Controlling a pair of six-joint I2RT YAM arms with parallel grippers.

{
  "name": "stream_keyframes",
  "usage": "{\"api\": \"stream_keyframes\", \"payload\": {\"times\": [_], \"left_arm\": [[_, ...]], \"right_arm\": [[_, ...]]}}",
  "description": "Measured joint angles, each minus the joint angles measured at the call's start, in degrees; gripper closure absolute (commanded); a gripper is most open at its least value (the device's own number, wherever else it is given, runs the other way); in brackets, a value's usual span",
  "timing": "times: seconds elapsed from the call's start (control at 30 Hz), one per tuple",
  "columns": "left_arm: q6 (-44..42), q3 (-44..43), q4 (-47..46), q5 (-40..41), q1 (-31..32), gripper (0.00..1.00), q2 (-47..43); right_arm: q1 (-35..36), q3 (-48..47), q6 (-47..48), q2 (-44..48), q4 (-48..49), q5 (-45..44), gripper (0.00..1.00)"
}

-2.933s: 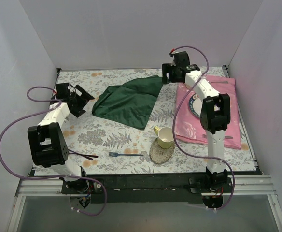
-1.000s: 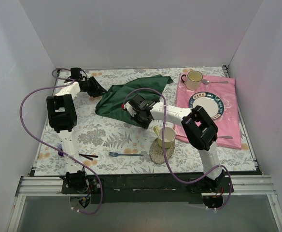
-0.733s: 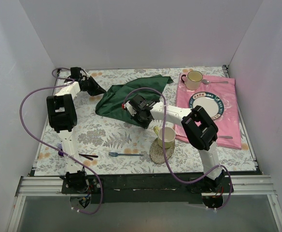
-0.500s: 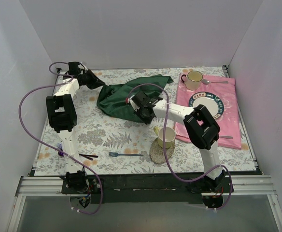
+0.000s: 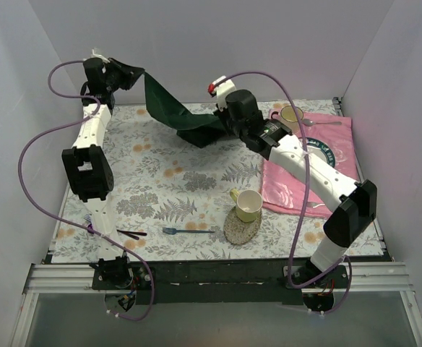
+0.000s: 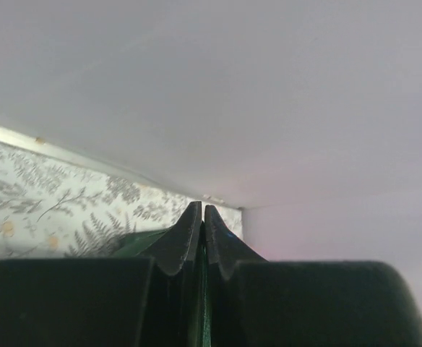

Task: Fold the napkin, place the utensils inside, and roll it up
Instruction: Flatten the napkin out

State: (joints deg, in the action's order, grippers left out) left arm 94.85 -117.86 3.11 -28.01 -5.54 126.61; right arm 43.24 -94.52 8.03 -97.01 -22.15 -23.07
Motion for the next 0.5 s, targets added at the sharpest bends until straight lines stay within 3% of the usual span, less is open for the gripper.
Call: {"api": "stream_keyframes", "payload": {"times": [0.23,0.5], "left_arm": [[1.7,-5.9,0.0,6.4,-2.4,1.00,-5.2],[3.8,-8.9,-1.1,5.9,-14.8,1.00,-12.0]], "right_arm": [[2.7,-10.9,6.0,1.7,-0.3,4.4,0.99],[10.1,-17.7,7.6,0.1,0.0,7.5,0.99]]}}
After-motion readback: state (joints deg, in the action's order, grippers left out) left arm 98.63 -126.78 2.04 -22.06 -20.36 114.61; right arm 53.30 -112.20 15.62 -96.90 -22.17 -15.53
